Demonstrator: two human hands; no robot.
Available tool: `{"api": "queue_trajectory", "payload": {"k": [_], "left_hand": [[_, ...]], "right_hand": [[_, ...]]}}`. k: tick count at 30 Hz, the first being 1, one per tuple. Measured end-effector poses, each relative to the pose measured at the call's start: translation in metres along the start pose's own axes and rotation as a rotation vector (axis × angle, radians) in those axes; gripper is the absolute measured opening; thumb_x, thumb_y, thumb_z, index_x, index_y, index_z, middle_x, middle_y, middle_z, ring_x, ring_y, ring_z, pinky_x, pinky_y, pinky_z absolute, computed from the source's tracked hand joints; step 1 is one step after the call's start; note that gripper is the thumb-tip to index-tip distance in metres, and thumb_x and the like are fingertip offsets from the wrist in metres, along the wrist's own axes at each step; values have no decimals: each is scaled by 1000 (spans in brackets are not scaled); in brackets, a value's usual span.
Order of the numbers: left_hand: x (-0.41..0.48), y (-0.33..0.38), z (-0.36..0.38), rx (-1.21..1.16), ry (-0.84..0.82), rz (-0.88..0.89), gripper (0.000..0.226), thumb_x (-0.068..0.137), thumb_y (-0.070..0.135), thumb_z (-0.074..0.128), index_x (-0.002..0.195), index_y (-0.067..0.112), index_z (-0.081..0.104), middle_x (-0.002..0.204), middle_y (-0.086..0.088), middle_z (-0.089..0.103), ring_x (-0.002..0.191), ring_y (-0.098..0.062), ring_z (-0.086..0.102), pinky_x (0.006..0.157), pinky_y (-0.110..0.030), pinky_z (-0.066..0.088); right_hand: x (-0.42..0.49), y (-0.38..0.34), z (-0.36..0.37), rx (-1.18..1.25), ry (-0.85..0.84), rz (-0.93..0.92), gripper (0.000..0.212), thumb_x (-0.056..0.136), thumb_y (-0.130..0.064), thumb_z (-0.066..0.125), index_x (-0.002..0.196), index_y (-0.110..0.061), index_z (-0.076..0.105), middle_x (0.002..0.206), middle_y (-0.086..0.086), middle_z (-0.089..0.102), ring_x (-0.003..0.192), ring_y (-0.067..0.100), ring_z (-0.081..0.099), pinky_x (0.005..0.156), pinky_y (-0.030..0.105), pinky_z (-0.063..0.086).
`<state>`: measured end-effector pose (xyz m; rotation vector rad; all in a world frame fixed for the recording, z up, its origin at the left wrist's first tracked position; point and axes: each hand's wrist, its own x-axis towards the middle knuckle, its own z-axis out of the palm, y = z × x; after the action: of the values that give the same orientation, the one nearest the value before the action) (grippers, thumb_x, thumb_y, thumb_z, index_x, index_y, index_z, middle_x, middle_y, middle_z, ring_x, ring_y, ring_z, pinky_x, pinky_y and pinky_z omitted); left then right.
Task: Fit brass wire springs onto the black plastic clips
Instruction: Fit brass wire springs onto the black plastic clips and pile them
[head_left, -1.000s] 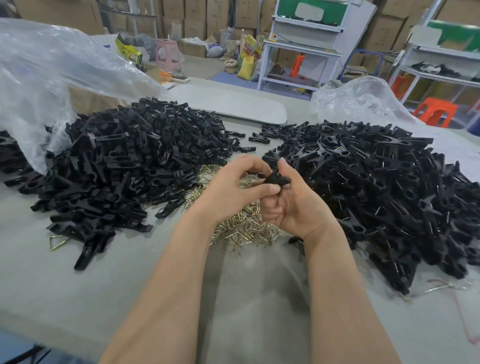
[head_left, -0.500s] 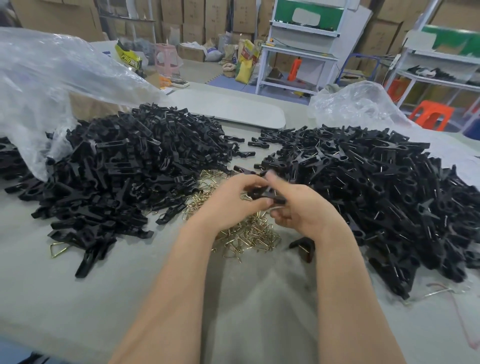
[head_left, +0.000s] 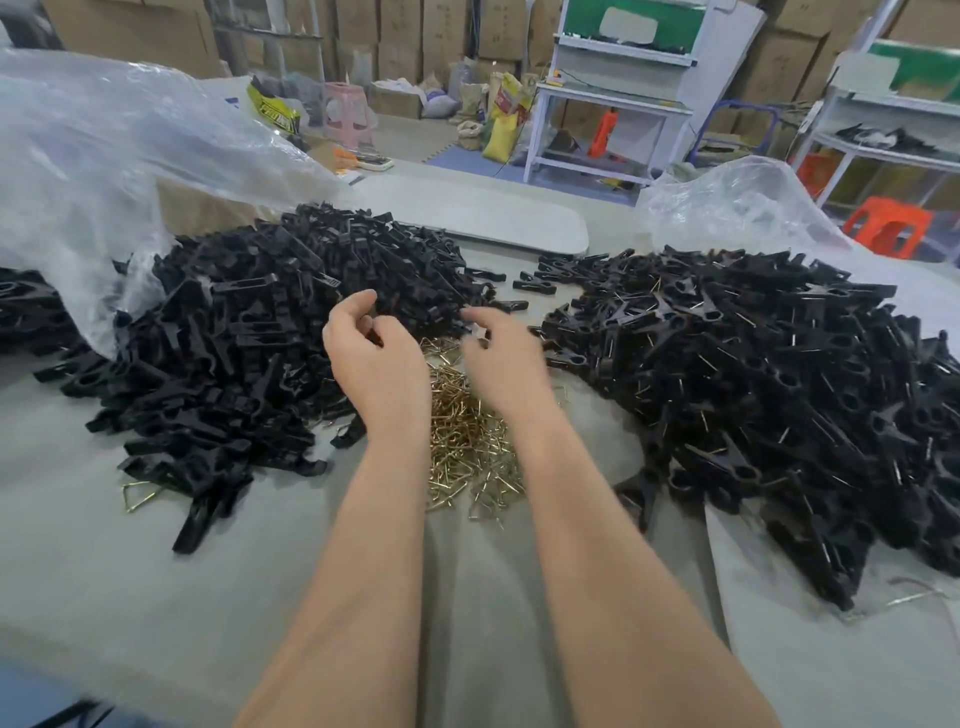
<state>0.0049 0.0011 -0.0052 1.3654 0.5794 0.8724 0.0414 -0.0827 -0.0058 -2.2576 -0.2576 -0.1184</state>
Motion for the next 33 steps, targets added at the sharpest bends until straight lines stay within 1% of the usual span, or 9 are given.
{"api": "queue_trajectory", "payload": {"k": [2, 5, 8, 14, 21, 23, 25, 29, 33], "left_hand": [[-1, -3, -3, 219, -14, 134, 24, 91, 7, 46, 110, 15, 60, 120, -6, 57, 107, -15, 51, 88, -19, 38], [-2, -15, -6, 783, -141, 248, 30, 90, 11, 49, 116, 18, 62, 126, -5, 55, 121, -27, 42, 99, -38, 28], [-1, -19, -8, 1061, -258, 170, 28, 91, 14, 48, 113, 22, 64, 119, -3, 57, 122, -28, 35, 97, -42, 23], [2, -16, -9, 1142, -299, 150, 24, 94, 18, 47, 113, 22, 61, 115, -5, 58, 115, -30, 43, 92, -41, 27], [7, -17, -9, 1043, -482, 159, 28, 94, 25, 53, 114, 9, 61, 115, -13, 61, 110, -33, 54, 87, -40, 44], [5, -16, -8, 1058, -553, 150, 28, 92, 27, 56, 113, 9, 62, 113, -12, 61, 107, -33, 55, 88, -41, 48], [4, -15, -7, 1021, -542, 162, 23, 91, 16, 55, 112, 10, 64, 114, -12, 59, 103, -32, 56, 87, -41, 49], [1, -10, -2, 640, -416, 242, 19, 92, 13, 55, 107, 13, 67, 116, -4, 58, 93, -15, 57, 85, -25, 43], [-13, -9, 12, 154, -567, -21, 16, 94, 15, 57, 107, 15, 65, 101, -1, 66, 93, -12, 62, 90, -29, 50]], "right_hand": [[11, 0, 17, -271, -67, 12, 50, 95, -13, 41, 143, -25, 39, 155, 7, 27, 140, 26, 25, 116, 53, 18], [25, 2, 26, -423, -167, 94, 51, 96, -16, 38, 144, -32, 35, 157, 7, 17, 146, 31, 2, 114, 62, 0], [25, 4, 30, -447, -190, 82, 47, 95, -19, 40, 140, -32, 40, 149, 3, 36, 142, 30, 15, 111, 63, -1], [13, 6, 27, -402, 32, 50, 29, 91, -17, 51, 118, -24, 59, 117, 0, 62, 119, 25, 47, 106, 47, 21], [6, 1, 2, -128, 158, 89, 35, 93, -17, 48, 127, -21, 57, 126, 3, 59, 117, 25, 50, 101, 43, 40], [0, 4, -11, 83, 157, 113, 30, 92, -14, 52, 120, -19, 61, 113, -2, 63, 98, 19, 62, 82, 32, 51], [-8, 10, -25, 219, 163, 156, 25, 90, -13, 59, 114, -18, 62, 102, -6, 63, 88, 11, 62, 69, 17, 46], [-28, 24, -39, 800, 180, 233, 35, 88, -1, 62, 117, -16, 49, 108, 13, 60, 84, 16, 69, 76, 25, 57], [-38, 31, -38, 1020, 250, 151, 21, 89, -1, 62, 105, -14, 60, 92, 8, 63, 86, 16, 67, 78, 23, 55]]}}
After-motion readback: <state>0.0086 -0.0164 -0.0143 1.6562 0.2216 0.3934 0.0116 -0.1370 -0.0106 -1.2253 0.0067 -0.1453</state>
